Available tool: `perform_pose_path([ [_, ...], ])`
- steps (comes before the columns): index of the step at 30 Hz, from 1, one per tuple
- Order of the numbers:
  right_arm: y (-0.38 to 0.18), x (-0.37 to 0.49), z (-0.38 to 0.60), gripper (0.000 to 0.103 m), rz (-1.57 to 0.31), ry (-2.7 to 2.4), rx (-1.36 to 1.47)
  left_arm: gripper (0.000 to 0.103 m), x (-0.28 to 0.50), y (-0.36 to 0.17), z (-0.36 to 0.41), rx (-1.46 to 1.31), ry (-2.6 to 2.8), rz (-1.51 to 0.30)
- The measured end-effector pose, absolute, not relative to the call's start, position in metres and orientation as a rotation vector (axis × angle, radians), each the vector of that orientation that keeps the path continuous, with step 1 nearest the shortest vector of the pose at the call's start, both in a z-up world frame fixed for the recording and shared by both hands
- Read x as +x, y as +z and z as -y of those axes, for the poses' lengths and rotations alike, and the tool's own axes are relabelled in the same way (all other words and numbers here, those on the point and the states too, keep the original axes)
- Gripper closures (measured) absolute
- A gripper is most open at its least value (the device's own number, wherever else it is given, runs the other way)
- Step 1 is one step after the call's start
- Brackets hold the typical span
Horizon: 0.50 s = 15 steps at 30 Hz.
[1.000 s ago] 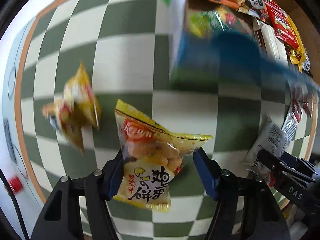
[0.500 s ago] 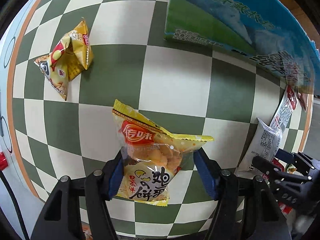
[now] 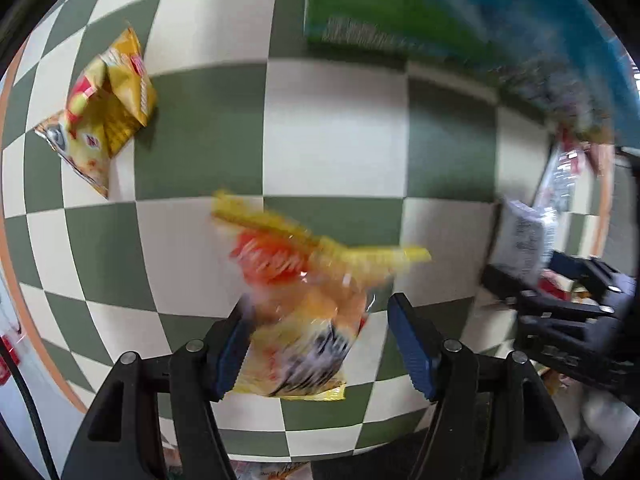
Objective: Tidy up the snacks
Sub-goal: 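Grasp the yellow cracker bag with the left tool while the right tool grasps the white packet, then carry the cracker bag and white packet into the box and open both tools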
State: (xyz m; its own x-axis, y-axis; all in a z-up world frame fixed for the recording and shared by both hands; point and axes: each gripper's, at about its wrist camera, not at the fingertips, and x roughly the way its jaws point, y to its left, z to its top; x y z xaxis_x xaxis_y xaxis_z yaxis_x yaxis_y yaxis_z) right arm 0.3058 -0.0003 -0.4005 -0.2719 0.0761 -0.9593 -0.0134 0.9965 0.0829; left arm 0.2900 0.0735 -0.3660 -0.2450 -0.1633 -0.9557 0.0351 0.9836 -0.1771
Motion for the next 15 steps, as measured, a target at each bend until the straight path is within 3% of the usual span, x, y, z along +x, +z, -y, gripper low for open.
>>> perform_pose_path([
  [12, -0.402, 0.310, 0.003, 0.019, -1.855, 0.071, 0.094, 0.038, 0.284, -0.385, -0.088, -0.111, -0.202, -1.869],
  [15, -0.399, 0.312, 0.016, 0.024, -1.839, 0.058, 0.092, 0.038, 0.282, -0.391, -0.089, -0.125, -0.168, -1.845],
])
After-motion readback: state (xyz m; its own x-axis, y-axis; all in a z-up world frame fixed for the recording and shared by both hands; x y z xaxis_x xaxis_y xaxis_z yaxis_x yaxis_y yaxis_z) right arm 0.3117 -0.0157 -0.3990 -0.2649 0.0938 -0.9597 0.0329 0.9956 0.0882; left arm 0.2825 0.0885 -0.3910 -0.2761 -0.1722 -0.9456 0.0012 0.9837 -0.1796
